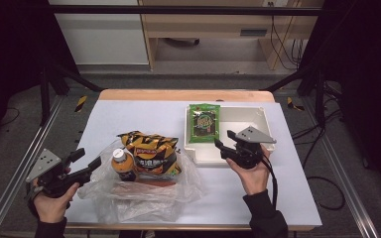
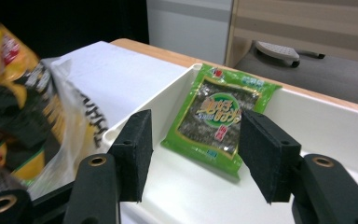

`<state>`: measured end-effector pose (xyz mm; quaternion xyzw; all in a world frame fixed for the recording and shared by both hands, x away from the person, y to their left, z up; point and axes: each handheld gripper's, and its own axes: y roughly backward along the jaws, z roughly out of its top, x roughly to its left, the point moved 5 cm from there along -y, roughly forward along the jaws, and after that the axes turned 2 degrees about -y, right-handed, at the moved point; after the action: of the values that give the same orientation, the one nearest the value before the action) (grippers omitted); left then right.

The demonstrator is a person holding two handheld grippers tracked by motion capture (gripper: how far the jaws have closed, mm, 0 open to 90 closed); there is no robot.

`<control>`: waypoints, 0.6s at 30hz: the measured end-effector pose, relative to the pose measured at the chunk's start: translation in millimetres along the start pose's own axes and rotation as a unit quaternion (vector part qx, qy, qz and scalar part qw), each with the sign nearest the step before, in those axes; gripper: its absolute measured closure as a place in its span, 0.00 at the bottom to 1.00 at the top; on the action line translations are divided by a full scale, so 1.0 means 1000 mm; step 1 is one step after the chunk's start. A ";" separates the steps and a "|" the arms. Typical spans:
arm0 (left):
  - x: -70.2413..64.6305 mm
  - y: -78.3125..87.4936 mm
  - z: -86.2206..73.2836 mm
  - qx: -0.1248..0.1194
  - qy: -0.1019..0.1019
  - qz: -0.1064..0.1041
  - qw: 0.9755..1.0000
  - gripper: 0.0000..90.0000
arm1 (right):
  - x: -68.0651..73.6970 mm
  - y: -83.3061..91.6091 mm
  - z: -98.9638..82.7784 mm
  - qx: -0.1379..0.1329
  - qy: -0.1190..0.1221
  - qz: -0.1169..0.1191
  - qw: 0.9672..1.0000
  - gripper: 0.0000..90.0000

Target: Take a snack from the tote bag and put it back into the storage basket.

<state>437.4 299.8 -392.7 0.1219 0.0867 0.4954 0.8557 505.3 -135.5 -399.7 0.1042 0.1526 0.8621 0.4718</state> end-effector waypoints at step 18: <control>-0.017 -0.004 0.005 0.006 -0.019 -0.005 1.000 0.34 | 0.045 0.017 0.000 -0.044 0.012 0.088 0.995 0.55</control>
<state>433.9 282.9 -388.7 0.1359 0.0743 0.4881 0.8589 468.0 -105.8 -391.6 0.0861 0.1107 0.9075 0.3959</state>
